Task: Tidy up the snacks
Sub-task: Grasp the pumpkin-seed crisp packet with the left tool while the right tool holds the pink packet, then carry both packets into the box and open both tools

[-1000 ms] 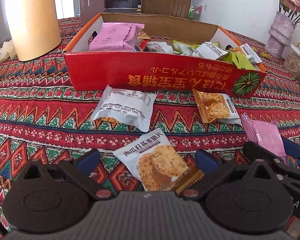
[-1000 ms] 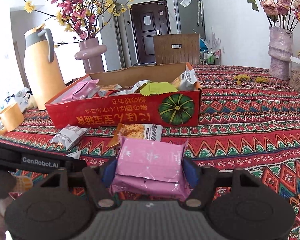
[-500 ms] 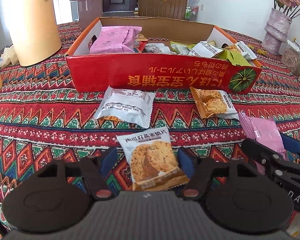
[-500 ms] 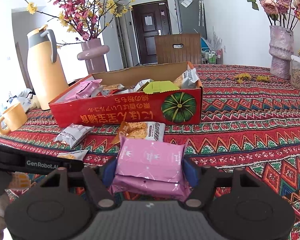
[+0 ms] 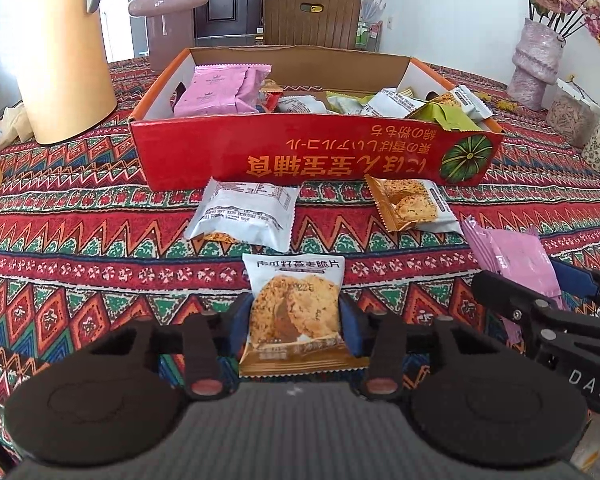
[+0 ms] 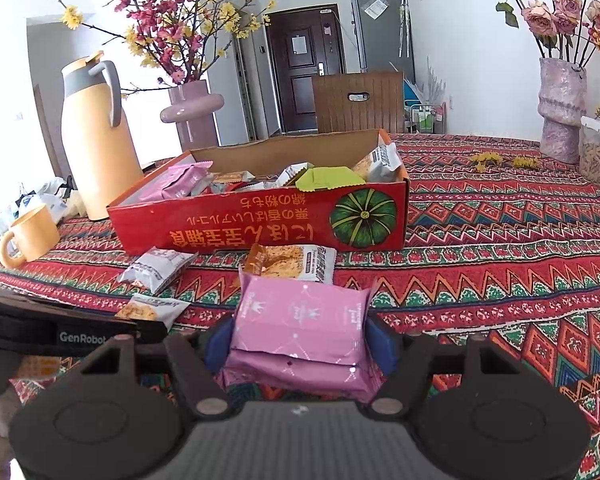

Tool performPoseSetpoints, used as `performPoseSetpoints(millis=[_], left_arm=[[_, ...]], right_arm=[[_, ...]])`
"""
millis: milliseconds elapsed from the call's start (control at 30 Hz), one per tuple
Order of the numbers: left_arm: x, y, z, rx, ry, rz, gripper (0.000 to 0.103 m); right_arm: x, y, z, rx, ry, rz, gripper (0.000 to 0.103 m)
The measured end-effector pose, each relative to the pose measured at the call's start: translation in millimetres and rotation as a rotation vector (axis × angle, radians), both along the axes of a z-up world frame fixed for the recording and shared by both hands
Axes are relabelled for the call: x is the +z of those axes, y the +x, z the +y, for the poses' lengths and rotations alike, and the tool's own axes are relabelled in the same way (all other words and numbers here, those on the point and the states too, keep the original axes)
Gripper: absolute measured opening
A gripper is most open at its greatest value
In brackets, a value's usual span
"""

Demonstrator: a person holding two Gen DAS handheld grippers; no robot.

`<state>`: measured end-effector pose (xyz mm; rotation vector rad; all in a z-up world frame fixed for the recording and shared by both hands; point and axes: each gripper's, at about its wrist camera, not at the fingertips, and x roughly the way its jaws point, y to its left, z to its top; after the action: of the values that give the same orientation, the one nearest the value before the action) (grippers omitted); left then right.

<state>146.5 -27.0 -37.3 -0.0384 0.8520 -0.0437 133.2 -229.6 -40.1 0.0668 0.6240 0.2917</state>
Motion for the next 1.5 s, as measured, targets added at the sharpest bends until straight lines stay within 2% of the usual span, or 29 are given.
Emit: performPoseSetpoints(millis=[400,800,1200,1500], left_arm=[[22,-12,1,-0.031,-0.018,-0.074,0.046],[47,0,1,-0.039,-0.017,-0.160,0.047],[75,38,1,-0.032,-0.018,-0.245,0.047],[80,82,-2,-0.013,-0.005,-0.268,0.047]], right_arm=[[8,-2,3,-0.001,-0.003,-0.023,0.068],[27,15,6,-0.010,-0.009,-0.087,0.068],[50,59,11,-0.027,-0.012,-0.162,0.068],[61,109,18,-0.039,-0.028,-0.193,0.068]])
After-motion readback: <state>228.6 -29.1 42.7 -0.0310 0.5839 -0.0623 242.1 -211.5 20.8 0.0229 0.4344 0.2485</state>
